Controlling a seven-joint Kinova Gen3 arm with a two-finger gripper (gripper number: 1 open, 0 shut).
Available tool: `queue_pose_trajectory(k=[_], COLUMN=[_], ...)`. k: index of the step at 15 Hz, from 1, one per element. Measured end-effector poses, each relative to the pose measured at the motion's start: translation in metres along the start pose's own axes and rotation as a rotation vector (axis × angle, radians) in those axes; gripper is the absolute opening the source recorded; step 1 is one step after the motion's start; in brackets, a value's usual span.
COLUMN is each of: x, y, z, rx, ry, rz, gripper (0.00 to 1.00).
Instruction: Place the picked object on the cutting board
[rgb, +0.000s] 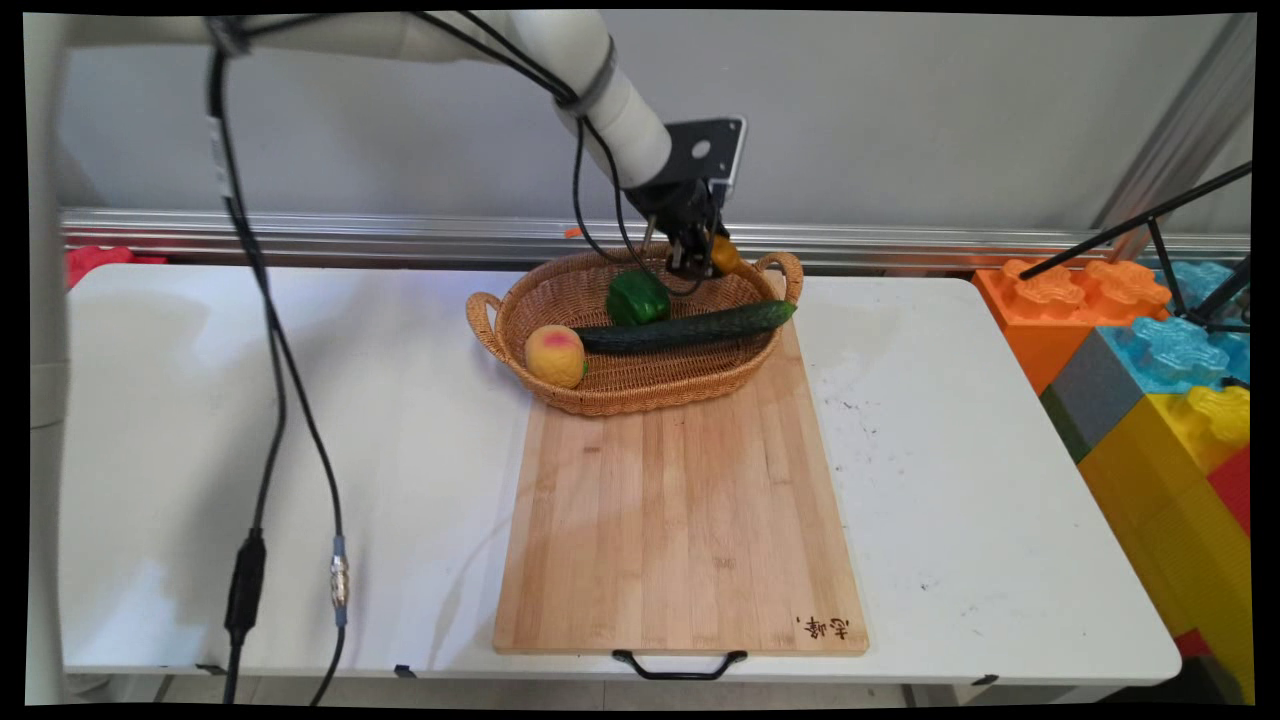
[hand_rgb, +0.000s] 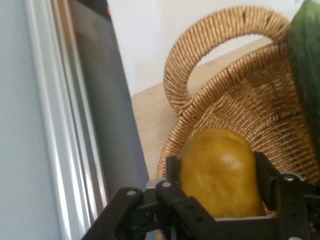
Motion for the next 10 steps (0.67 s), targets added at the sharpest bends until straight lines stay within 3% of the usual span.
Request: queue_pose_trajectory(k=[5, 10], x=[0.020, 0.052], y=[0.021, 0.079], z=[-0.059, -0.112], rx=[0.032, -0.017], ry=[0.029, 0.060], rz=[-0.088, -0.185], gripper=[0.00, 0.00])
